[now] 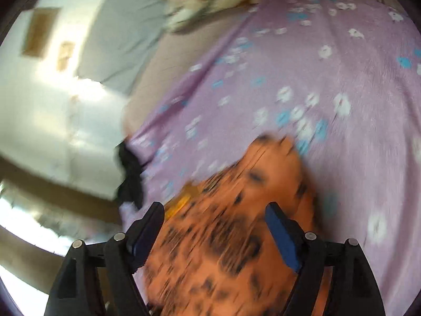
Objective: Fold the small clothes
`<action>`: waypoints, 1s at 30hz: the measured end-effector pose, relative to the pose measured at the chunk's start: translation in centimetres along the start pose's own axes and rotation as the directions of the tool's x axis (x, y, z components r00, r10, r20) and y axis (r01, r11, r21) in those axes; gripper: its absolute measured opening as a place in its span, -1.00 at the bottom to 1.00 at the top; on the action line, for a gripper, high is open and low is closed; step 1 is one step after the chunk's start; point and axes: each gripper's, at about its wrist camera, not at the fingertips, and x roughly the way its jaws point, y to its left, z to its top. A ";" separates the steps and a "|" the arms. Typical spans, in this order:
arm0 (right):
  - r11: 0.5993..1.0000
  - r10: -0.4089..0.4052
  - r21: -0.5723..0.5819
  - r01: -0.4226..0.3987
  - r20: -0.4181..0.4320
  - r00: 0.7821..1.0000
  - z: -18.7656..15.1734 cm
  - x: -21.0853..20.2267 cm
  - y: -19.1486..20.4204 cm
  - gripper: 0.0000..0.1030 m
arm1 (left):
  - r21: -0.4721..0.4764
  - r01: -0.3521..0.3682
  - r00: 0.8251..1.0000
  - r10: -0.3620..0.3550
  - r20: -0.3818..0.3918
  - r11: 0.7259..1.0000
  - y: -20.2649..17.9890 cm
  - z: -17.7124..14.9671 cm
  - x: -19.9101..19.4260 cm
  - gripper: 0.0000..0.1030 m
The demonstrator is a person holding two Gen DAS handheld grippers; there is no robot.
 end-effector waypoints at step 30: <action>0.942 -0.154 0.316 0.112 0.109 0.982 -8.3 -4.0 -6.8 0.23 | -0.037 0.056 0.998 -0.055 0.033 0.998 -1.5 -0.6 -3.4 0.58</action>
